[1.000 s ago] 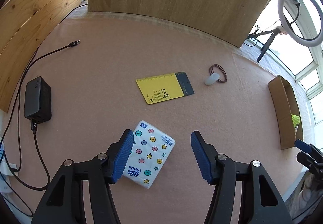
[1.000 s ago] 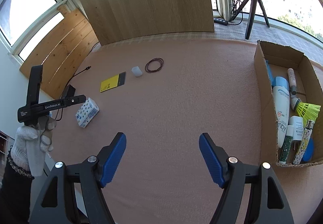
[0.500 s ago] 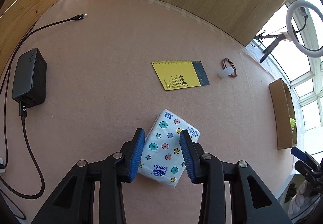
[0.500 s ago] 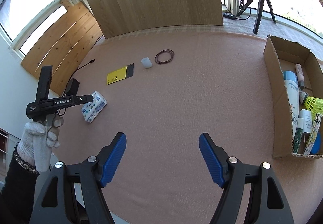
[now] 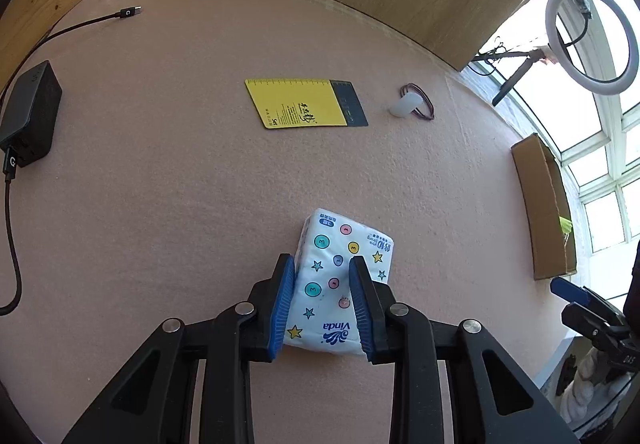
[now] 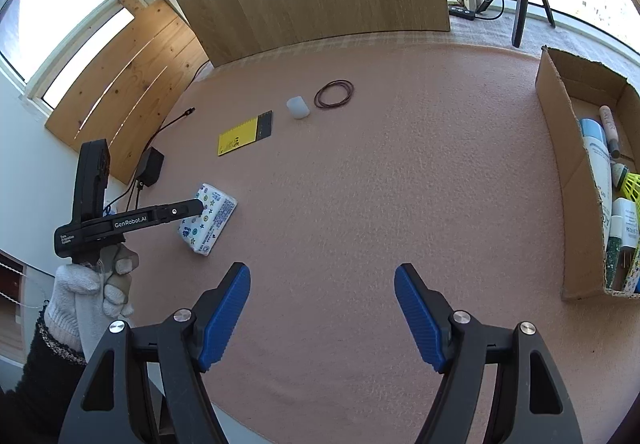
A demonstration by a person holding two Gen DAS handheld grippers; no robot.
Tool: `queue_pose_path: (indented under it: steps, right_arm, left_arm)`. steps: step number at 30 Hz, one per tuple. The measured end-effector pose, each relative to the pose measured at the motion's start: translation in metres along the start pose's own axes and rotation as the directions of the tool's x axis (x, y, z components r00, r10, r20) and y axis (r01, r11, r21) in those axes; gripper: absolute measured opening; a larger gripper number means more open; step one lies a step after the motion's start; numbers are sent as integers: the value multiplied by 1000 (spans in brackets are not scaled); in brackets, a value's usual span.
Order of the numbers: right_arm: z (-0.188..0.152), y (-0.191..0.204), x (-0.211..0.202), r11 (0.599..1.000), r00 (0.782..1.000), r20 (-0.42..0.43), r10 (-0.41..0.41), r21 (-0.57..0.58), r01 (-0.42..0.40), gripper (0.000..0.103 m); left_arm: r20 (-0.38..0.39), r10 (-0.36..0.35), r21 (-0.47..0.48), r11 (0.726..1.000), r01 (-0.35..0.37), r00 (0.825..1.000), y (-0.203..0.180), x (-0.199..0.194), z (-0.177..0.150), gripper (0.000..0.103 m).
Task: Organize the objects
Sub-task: 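Close the left gripper on the Vinda tissue pack while the right gripper also grips it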
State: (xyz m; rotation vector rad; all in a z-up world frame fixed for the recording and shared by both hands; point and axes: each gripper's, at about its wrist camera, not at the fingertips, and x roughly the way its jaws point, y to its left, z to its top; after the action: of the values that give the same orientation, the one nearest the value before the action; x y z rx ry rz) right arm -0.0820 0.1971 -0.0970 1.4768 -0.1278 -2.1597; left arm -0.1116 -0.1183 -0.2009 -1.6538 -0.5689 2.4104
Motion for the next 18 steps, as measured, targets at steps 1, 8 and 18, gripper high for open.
queue_pose_path:
  steps: [1, 8, 18]
  right_arm:
    - [-1, -1, 1, 1000, 1000, -2, 5, 2, -5, 71]
    - [-7, -8, 13, 998, 998, -18, 52, 37, -51, 71]
    - [-17, -12, 41, 988, 989, -87, 117, 115, -107, 71]
  left_arm:
    - [0, -7, 0, 1000, 7, 1000, -6, 1, -5, 31]
    - [20, 24, 63, 998, -26, 999, -56, 5, -41, 31]
    - [-80, -41, 169, 984, 54, 996, -99, 13, -74, 56]
